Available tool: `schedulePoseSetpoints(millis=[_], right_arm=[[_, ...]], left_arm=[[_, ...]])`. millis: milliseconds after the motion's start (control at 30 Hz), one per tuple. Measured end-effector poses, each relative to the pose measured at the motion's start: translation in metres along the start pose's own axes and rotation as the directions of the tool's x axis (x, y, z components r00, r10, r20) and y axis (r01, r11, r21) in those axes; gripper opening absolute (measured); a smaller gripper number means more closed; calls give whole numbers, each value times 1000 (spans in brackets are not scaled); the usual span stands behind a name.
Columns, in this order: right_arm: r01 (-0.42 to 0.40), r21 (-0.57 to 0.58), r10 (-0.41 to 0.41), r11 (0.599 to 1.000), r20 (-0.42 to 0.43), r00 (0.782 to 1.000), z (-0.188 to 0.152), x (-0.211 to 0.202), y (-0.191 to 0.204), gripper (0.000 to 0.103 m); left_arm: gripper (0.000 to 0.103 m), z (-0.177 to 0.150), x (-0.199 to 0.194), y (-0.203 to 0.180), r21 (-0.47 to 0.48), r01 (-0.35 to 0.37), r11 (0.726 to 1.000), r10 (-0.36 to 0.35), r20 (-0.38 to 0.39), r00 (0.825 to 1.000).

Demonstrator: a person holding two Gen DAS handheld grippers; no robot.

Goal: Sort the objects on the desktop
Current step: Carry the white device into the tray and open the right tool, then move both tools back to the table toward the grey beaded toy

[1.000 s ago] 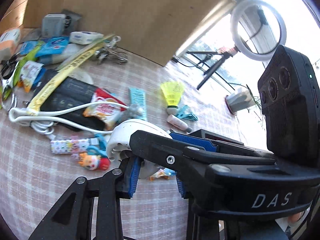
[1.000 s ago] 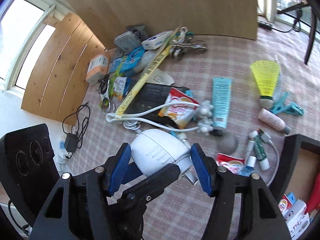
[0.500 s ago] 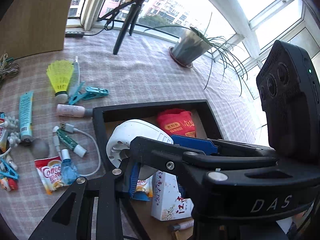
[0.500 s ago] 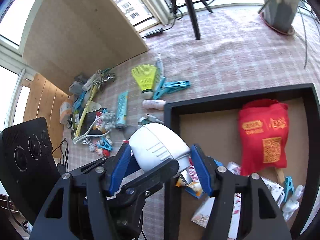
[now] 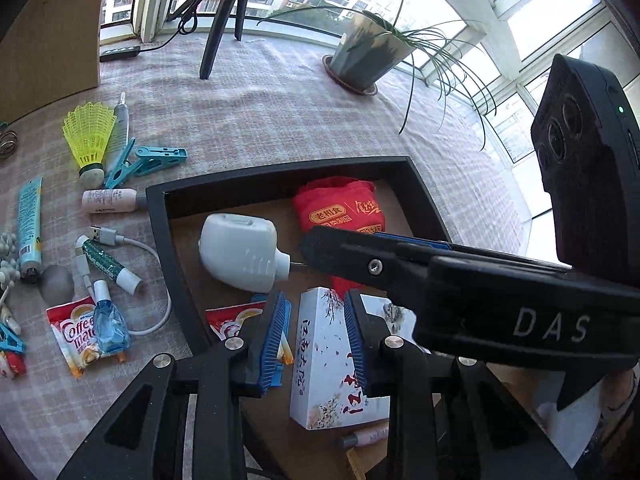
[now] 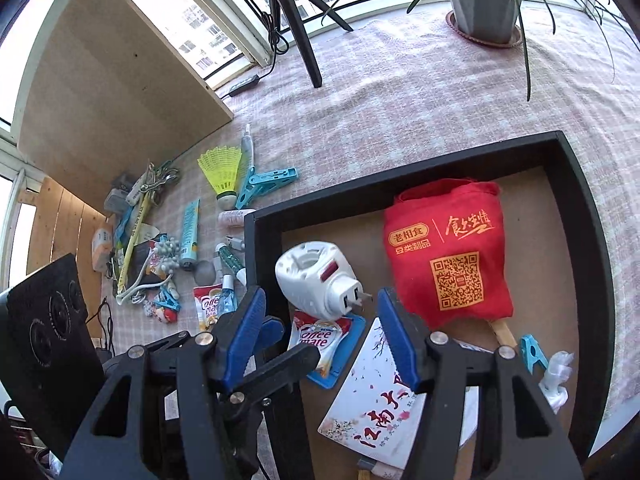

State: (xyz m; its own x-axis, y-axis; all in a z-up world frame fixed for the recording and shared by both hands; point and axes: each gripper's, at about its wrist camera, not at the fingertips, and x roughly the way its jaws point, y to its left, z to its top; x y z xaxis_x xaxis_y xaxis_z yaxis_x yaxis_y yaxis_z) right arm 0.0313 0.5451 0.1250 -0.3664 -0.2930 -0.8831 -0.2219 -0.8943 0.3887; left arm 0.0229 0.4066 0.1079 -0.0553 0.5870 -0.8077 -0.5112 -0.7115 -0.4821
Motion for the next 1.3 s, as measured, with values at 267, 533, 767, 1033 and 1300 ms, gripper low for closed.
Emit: schedulePoseSetpoints(millis=[267,533,767,1033,1300], right_arm=[[12,-69,-11,998,6,1000,3,5,26,58],[-13,-189,6,982,-34,999,-1,32,79,58],[-33,-296,10,955,-77,997,-3,65,137,58],[-71,-390,24,918,-124,992,8,100,202,57],[-40,-387,-35,921,-184,982,27,153,238,54]], left_arm=[[28,-3,-22,26,-32,-54,998,56,54,997],[28,-24,-71,111,-196,-137,971,162,123,979],[33,-63,-129,208,-385,-215,898,298,171,939],[37,-112,-172,301,-578,-246,778,405,161,900],[37,-130,-179,345,-680,-184,710,395,168,903]])
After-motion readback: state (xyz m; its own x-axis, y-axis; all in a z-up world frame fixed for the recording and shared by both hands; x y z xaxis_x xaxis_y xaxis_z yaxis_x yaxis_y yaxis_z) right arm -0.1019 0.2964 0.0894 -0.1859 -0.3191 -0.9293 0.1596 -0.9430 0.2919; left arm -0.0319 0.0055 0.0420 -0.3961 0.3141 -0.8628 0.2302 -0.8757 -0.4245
